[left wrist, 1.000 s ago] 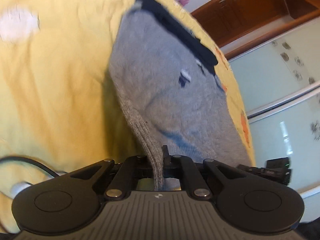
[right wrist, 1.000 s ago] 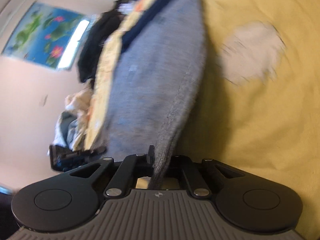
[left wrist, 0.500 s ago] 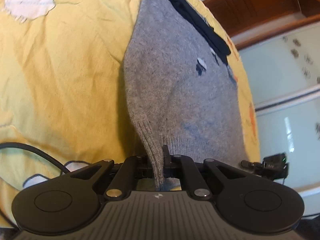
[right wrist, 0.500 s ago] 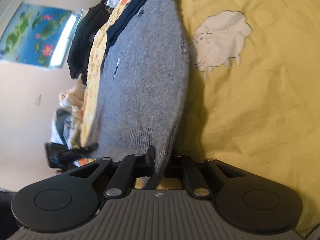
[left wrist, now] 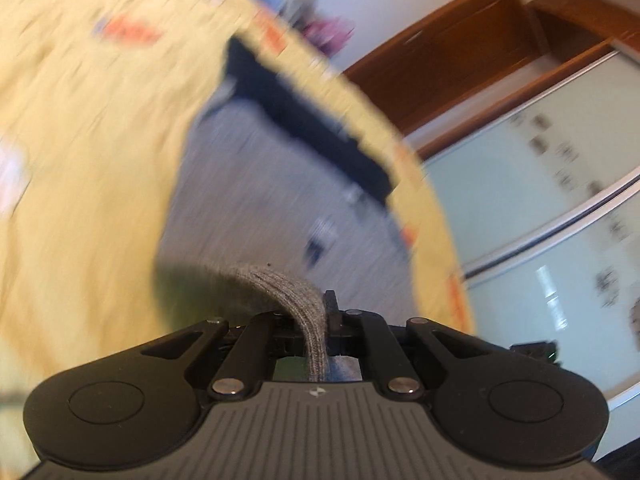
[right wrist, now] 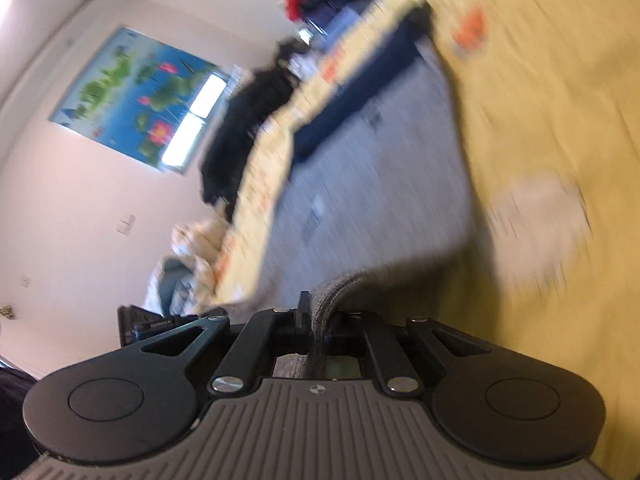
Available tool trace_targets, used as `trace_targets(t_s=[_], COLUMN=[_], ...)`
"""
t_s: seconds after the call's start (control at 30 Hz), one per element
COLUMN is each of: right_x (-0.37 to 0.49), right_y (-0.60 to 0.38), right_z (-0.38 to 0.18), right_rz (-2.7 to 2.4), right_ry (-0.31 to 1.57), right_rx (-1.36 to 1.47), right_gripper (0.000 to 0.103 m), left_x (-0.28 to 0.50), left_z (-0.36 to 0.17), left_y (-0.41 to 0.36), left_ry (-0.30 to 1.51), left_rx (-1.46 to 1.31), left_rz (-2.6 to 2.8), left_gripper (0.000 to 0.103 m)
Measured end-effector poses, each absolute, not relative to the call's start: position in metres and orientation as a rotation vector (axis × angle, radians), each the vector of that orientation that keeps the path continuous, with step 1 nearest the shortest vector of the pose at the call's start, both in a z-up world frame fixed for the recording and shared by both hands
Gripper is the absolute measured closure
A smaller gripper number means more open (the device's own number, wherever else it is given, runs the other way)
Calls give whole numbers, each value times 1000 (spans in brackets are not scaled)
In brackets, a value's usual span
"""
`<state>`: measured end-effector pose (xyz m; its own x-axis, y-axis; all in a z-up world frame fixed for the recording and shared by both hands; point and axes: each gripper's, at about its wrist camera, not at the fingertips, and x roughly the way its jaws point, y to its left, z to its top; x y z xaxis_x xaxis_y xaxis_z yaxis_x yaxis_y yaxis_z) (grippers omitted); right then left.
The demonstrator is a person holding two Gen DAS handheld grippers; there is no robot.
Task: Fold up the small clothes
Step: 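Lift the hem with both grippers and fold it toward the collar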
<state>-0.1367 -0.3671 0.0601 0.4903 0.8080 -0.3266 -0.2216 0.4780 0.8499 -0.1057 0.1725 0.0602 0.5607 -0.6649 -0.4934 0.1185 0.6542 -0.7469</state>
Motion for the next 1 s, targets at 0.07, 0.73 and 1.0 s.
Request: trace_targets(t_s=[0.07,0.73,1.0], right_x=[-111,199,270], right_y=[-369,-389,-375], right_z=[74,19,-30], right_rz=[753,494,393], right_ry=[731,601,714], right_rx=[835,1048,1027], right_gripper=[89,89,88], left_x=[-81,198,262], left_z=[71,63,11], left_y=[174,147,136], left_ry=[782,605,732], left_rx=[-768,-814,-755], left_rz=[-520,-361,-192], left_gripper=[98,98,98])
